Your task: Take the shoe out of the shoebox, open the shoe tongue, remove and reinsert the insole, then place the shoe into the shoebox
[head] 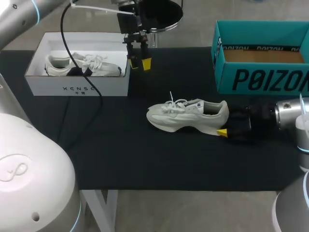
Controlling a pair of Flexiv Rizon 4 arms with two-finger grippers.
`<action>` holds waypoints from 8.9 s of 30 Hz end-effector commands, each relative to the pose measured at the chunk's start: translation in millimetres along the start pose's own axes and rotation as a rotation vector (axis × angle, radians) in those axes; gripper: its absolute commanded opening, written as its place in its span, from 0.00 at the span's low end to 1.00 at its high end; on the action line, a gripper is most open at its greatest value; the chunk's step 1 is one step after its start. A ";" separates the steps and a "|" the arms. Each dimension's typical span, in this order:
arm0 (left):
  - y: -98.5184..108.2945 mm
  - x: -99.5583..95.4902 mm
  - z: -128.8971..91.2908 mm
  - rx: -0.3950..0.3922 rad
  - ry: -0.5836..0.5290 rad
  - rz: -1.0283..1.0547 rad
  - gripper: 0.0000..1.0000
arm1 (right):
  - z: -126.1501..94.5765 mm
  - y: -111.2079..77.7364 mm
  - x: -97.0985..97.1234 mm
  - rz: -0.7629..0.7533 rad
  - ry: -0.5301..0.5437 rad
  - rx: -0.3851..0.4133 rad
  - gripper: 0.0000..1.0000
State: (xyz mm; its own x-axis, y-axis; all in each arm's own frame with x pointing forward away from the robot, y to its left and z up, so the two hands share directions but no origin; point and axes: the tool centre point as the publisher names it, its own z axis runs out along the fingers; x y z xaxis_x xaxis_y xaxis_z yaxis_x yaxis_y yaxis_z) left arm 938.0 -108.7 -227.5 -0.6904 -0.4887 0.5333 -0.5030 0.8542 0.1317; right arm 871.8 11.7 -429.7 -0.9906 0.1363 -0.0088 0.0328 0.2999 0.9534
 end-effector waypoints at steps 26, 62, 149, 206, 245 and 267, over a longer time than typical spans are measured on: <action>0.6 0.3 0.7 0.002 -0.002 0.000 1.00 | 9.5 -3.4 -3.9 0.029 0.004 0.004 0.00; -34.6 120.3 90.7 -0.042 -0.047 -0.307 1.00 | 9.5 -3.4 -3.9 0.029 0.004 0.004 0.00; -150.8 87.0 163.7 0.134 -0.742 -0.678 1.00 | 9.5 -3.4 -3.9 0.029 0.004 0.004 0.00; -7.4 43.0 116.2 0.240 -0.672 -1.089 0.12 | 9.5 -3.4 -3.9 0.029 0.004 0.004 0.00; -125.9 189.4 129.3 -0.030 -0.637 0.509 1.00 | 9.5 -3.4 -3.9 0.029 0.004 0.004 0.00; -106.9 162.4 105.1 -0.232 -0.666 1.206 1.00 | 9.5 -3.4 -3.9 0.029 0.004 0.004 0.00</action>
State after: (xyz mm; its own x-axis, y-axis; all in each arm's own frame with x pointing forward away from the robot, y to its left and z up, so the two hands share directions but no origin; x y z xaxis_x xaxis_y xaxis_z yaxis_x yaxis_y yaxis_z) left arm 816.7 -319.5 -249.1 -0.9373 -0.3282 -0.1174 -0.3367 0.9396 0.0612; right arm 876.0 18.3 -432.5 -0.9901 0.1390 0.0196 0.0606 0.2977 0.9527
